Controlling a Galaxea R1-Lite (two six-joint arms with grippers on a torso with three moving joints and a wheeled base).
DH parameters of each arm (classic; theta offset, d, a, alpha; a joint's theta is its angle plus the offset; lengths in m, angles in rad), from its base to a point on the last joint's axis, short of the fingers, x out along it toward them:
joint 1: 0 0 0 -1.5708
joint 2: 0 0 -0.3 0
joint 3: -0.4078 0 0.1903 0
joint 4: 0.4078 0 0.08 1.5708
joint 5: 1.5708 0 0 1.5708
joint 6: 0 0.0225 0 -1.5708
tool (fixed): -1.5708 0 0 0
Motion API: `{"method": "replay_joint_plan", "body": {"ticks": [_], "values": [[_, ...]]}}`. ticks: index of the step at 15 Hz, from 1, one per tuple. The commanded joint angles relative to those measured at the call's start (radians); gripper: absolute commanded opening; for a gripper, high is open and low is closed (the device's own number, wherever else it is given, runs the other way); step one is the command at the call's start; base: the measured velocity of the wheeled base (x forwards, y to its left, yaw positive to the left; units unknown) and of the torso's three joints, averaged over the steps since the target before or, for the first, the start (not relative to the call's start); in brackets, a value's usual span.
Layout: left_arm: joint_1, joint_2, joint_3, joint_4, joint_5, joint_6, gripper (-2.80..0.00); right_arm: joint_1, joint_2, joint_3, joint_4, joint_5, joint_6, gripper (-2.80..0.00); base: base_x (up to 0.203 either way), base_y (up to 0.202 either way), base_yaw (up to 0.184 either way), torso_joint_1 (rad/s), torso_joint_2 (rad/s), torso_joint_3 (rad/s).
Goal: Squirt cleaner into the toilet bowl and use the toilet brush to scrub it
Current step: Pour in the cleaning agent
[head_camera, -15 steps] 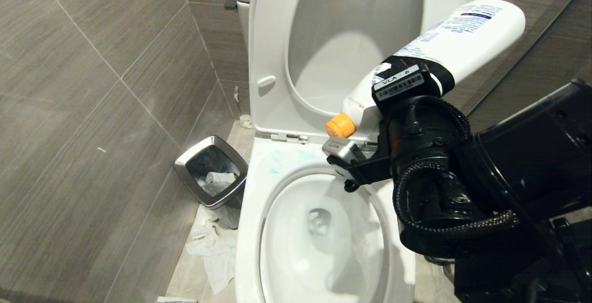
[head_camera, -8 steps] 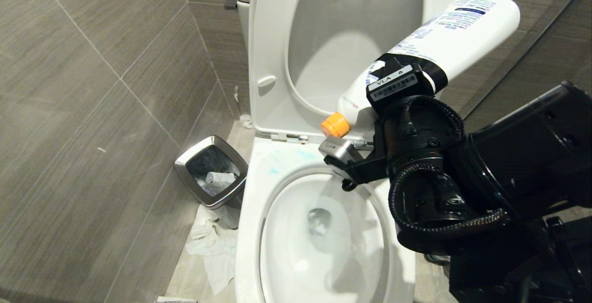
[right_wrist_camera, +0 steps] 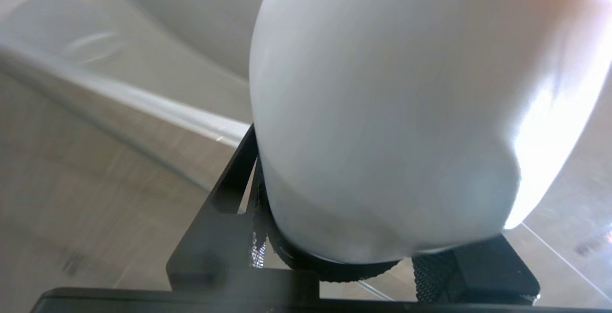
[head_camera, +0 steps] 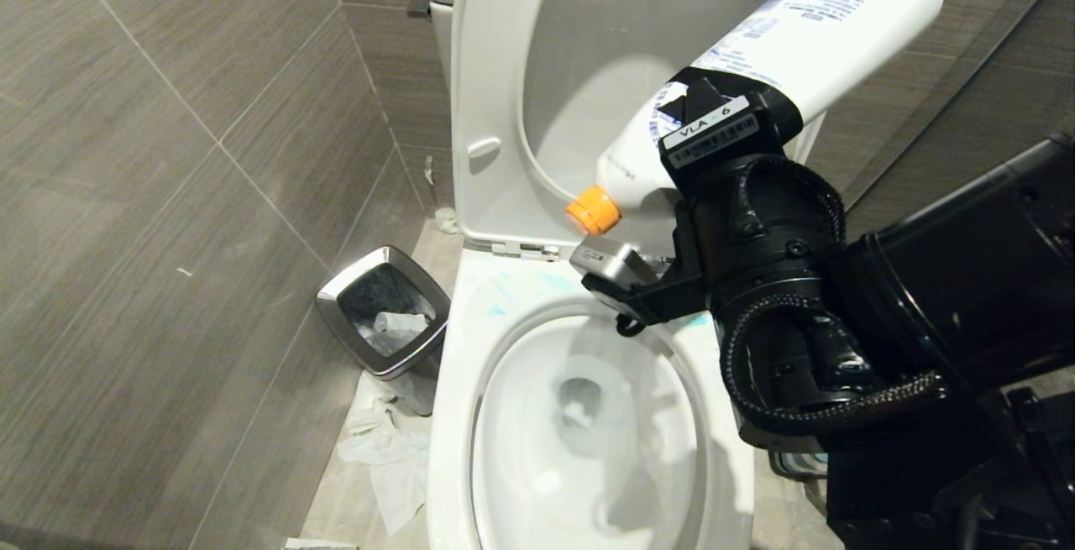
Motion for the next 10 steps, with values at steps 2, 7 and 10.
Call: {"method": "replay_joint_plan", "body": {"ticks": [2, 7, 10], "values": [[0.000, 0.001, 0.002, 0.001, 0.000, 0.000, -2.80, 0.002, -0.008, -0.011, -0.009, 0.011, -0.016, -2.80, 0.000, 0.000, 0.000, 0.000, 0.00, 0.000], [-0.001, 0.001, 0.002, 0.001, -0.001, -0.001, -2.80, 0.002, -0.022, -0.009, -0.009, 0.021, -0.016, -2.80, 0.000, 0.000, 0.000, 0.000, 0.00, 0.000], [0.000, 0.001, 0.002, 0.001, 0.000, -0.001, -2.80, 0.002, -0.035, -0.003, -0.009, 0.056, -0.016, -2.80, 0.000, 0.000, 0.000, 0.000, 0.00, 0.000]]}}
